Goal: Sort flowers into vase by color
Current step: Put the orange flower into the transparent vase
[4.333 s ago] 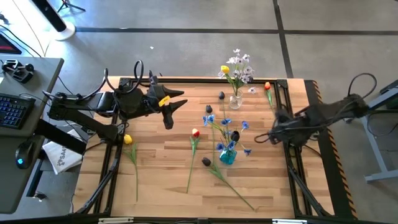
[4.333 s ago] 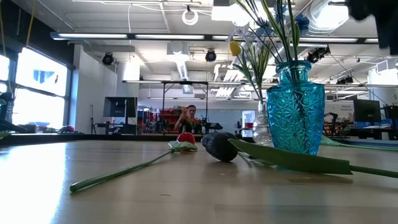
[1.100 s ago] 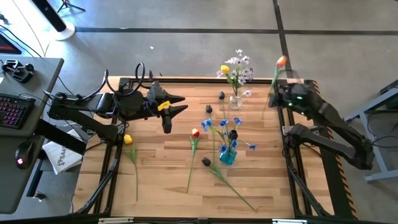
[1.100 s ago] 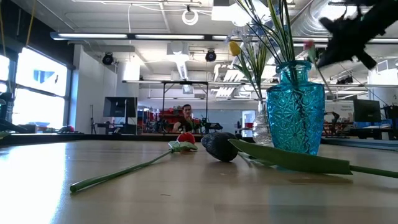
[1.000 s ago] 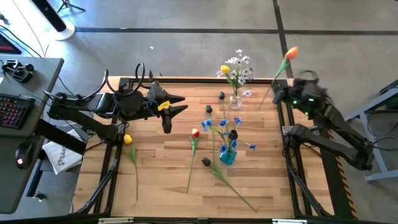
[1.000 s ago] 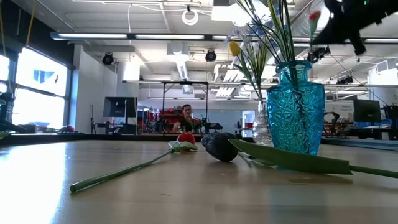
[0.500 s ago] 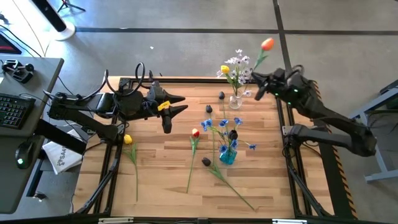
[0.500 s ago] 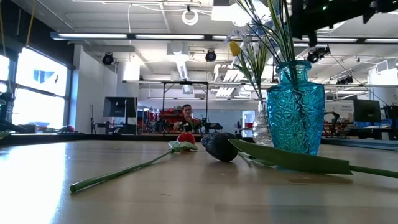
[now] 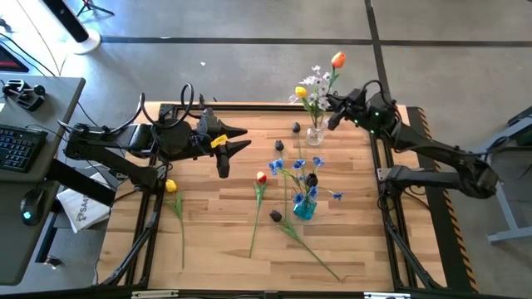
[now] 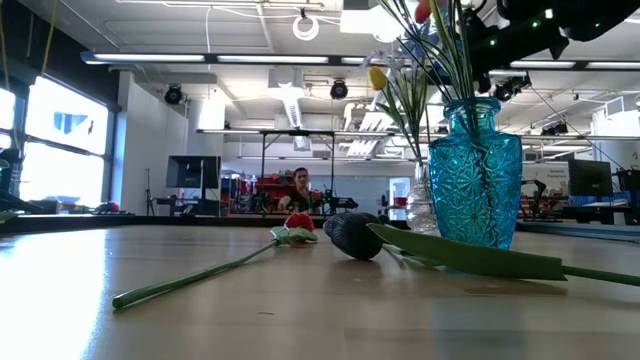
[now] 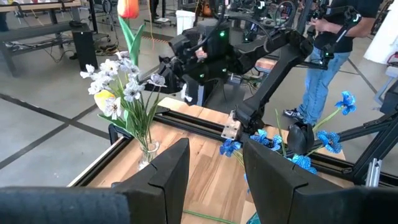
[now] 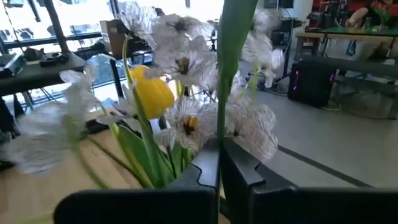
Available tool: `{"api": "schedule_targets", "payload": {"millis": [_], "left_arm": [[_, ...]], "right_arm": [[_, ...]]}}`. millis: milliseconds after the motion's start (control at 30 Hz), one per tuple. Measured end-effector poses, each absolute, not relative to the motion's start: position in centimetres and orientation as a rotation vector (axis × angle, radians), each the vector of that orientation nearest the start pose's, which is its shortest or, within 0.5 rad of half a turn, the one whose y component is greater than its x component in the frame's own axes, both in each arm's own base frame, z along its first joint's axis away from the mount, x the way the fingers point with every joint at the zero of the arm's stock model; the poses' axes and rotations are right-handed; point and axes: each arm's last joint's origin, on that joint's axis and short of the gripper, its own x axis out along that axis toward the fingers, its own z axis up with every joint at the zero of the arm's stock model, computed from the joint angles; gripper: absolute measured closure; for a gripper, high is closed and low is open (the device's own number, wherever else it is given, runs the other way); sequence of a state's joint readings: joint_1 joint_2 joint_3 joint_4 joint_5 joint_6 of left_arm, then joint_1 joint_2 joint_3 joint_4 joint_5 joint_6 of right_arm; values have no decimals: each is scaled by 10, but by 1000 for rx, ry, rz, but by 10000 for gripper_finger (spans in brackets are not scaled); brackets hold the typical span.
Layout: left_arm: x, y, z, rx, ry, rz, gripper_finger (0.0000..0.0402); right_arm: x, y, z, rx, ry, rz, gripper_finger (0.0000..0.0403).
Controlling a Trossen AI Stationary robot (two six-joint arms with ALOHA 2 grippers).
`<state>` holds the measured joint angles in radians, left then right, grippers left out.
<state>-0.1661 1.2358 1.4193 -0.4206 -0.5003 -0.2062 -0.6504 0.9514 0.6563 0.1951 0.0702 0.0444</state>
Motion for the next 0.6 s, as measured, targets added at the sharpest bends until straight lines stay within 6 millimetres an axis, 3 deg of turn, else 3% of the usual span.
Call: {"api": "schedule_targets", "payload": {"millis": [433,600], "left_arm": [[252,-28,435,-126,190,354,261],[252,-28,435,-126,190,354,261]], "right_arm": [[175,-134,286,93,147,-697,401],[174,-133,281,104,194,-694,382]]}}
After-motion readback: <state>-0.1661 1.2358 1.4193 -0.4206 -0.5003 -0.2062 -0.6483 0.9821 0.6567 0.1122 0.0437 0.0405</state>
